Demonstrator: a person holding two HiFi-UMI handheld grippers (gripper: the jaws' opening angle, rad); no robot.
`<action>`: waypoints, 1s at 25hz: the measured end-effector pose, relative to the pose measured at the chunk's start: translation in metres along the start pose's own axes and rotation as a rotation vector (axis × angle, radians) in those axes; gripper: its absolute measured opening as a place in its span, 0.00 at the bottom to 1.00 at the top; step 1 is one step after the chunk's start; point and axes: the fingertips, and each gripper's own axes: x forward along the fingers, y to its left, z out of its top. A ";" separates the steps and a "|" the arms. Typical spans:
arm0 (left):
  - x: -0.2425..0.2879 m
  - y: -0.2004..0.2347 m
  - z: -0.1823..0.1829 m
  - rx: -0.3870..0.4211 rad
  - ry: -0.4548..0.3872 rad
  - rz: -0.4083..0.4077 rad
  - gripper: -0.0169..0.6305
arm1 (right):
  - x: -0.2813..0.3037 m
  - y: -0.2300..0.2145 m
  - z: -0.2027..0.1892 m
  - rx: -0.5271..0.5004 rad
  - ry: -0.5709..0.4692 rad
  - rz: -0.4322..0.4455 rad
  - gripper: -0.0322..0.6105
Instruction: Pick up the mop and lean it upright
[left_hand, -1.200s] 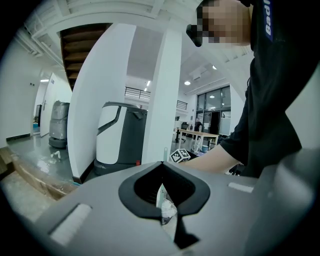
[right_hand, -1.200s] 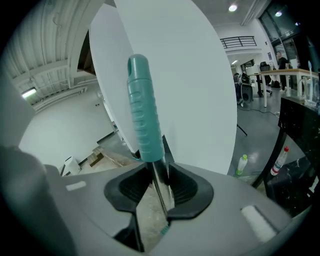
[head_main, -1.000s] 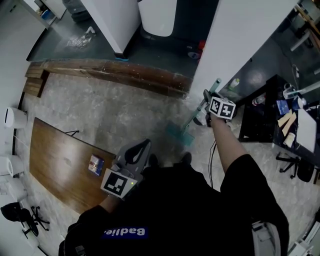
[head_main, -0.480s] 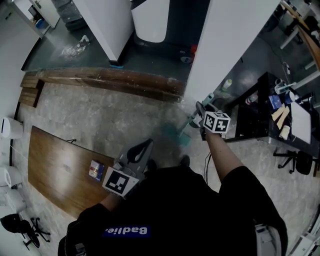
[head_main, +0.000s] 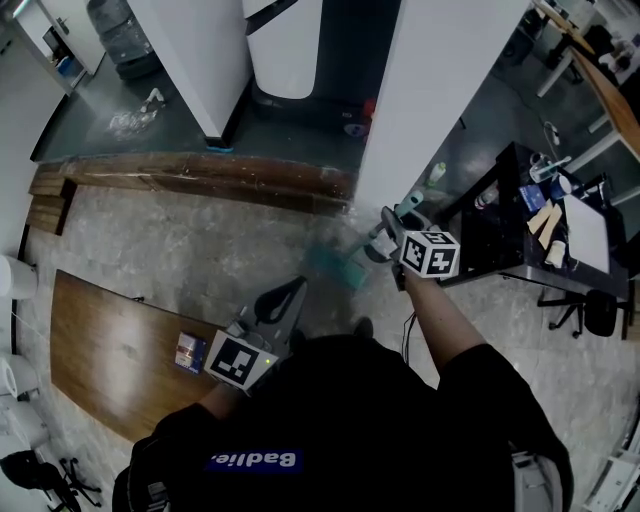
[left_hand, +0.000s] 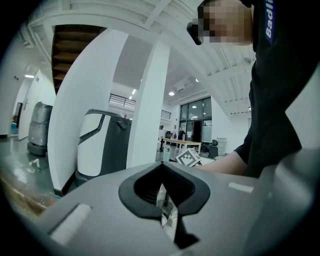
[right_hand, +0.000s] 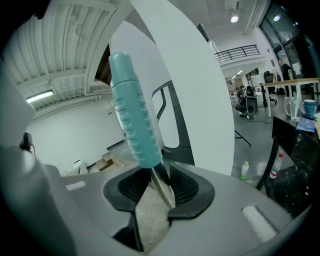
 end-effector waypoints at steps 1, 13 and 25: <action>-0.001 0.000 0.001 0.001 -0.004 -0.007 0.06 | -0.005 0.005 0.004 -0.002 -0.009 0.002 0.25; -0.005 -0.005 -0.002 0.002 -0.028 -0.100 0.06 | -0.053 0.065 0.015 -0.051 -0.073 0.055 0.25; -0.017 -0.022 -0.005 -0.038 -0.029 -0.261 0.06 | -0.137 0.134 0.015 -0.096 -0.182 0.031 0.23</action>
